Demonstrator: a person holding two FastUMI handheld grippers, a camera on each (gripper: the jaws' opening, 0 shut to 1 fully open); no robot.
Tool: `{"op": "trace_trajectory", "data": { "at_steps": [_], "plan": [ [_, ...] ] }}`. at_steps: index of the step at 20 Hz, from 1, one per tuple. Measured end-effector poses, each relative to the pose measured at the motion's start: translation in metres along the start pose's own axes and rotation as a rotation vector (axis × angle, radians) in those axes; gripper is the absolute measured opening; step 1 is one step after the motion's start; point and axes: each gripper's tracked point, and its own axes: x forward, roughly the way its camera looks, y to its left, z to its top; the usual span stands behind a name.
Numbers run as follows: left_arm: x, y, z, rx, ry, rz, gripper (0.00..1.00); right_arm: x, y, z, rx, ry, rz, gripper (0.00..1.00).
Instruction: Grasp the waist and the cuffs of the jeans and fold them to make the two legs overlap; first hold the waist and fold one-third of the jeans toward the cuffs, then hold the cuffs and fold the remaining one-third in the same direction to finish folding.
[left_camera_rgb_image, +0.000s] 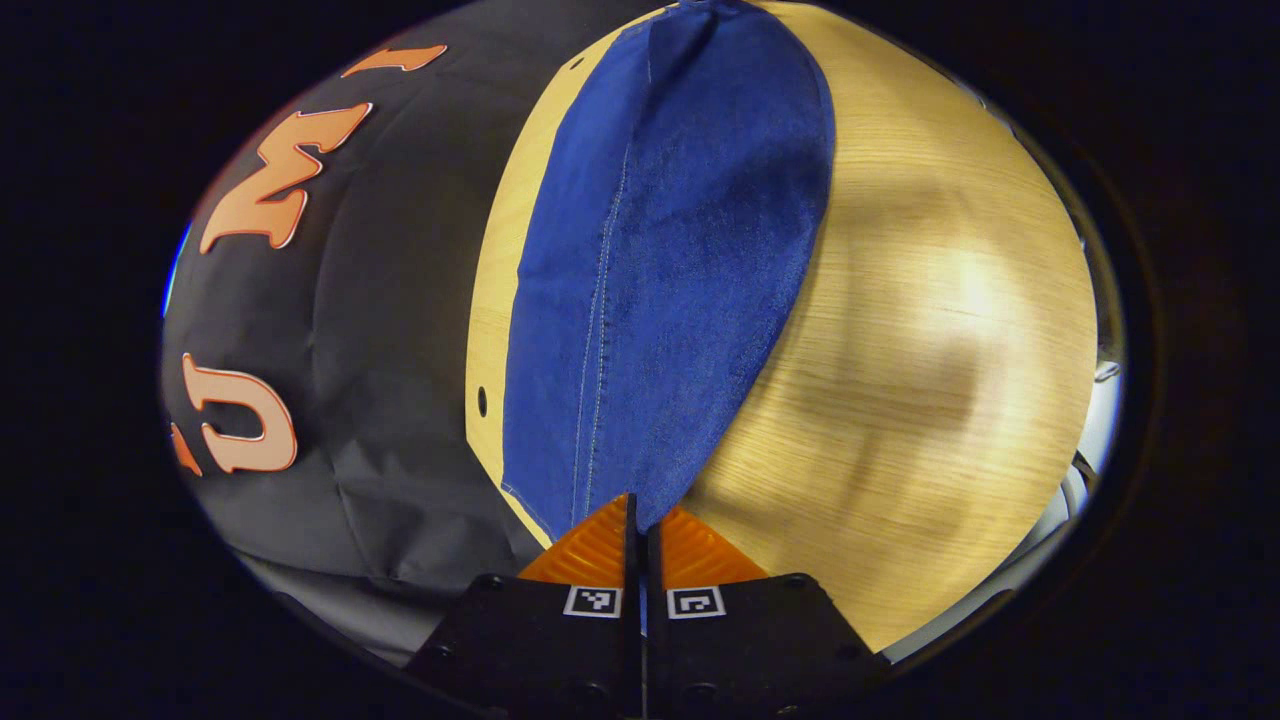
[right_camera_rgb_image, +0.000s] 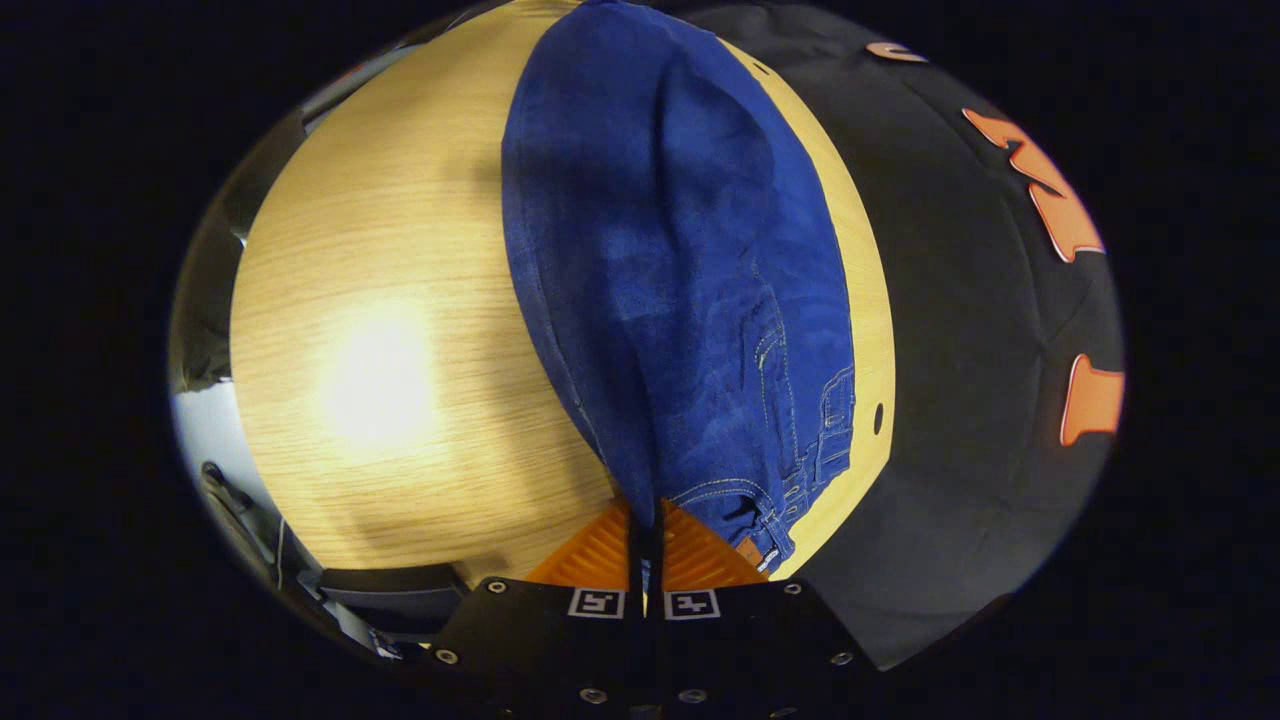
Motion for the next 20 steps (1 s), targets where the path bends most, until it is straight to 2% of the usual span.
{"op": "trace_trajectory", "data": {
  "at_steps": [2,5,9,11,14,15,16,20],
  "plan": [
    [-0.005,0.002,0.002,-0.013,-0.016,-0.062,0.02,-0.011,-0.003,0.0,0.036,-0.022,0.057,0.0],
    [-0.006,0.017,0.004,0.007,-0.037,-0.213,0.02,-0.035,-0.025,0.004,0.107,-0.017,0.118,0.0],
    [-0.015,0.042,0.002,-0.005,-0.026,-0.502,0.02,-0.067,-0.067,0.023,0.195,-0.015,0.224,0.0],
    [-0.02,0.057,0.005,0.028,-0.018,-0.607,0.03,-0.076,-0.088,0.034,0.234,-0.03,0.265,0.0],
    [-0.013,0.085,0.014,0.093,-0.028,-0.708,0.02,-0.072,-0.107,0.031,0.282,0.018,0.353,0.0],
    [-0.008,0.099,0.021,0.099,-0.034,-0.73,0.03,-0.07,-0.115,0.031,0.303,0.027,0.383,0.03],
    [-0.002,0.111,0.028,0.096,-0.045,-0.755,0.02,-0.063,-0.122,0.033,0.331,0.035,0.405,0.0],
    [0.033,0.148,0.033,0.011,-0.022,-0.869,0.02,-0.034,-0.156,0.034,0.44,0.079,0.498,0.0]
  ]
}}
